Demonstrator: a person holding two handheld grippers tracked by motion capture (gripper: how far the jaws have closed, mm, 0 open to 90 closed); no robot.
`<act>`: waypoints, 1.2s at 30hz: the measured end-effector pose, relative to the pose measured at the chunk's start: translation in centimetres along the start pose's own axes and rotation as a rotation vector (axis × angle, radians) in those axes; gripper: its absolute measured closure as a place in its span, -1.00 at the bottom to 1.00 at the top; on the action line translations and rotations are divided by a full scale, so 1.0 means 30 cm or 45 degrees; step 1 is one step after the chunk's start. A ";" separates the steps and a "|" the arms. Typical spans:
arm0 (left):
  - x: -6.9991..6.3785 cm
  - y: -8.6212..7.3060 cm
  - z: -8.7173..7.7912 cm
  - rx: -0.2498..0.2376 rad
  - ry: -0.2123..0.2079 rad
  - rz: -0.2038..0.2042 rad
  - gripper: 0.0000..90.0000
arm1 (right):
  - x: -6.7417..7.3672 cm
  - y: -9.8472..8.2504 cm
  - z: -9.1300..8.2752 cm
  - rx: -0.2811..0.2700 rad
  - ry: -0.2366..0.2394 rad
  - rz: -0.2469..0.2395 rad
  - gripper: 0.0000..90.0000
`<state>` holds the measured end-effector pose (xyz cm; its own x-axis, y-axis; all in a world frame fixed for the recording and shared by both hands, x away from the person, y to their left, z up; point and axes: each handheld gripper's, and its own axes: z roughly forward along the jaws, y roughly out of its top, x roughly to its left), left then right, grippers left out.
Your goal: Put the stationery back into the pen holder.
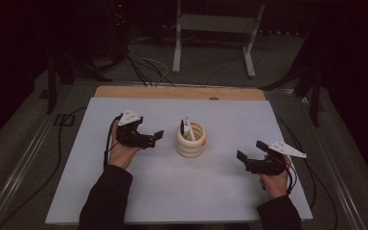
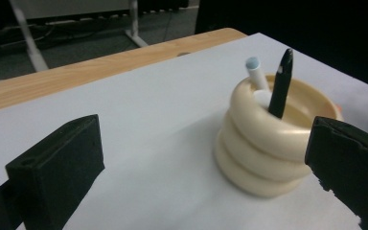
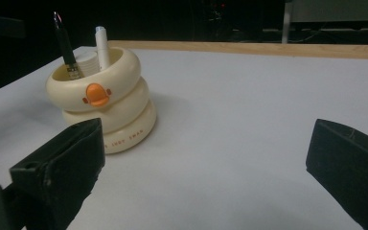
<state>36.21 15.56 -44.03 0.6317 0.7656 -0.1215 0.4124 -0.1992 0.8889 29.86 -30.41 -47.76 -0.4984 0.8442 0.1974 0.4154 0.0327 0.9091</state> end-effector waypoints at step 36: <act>0.069 -0.258 -0.331 -0.100 0.314 -0.001 -1.00 | -0.001 -0.018 -0.060 -0.037 -0.068 -0.063 -1.00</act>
<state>27.80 24.76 -46.77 0.4484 0.8936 -0.0195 0.3542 -0.1576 0.9218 28.29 -31.41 -47.59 -0.4761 0.8693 0.1327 0.3687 0.0604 0.9276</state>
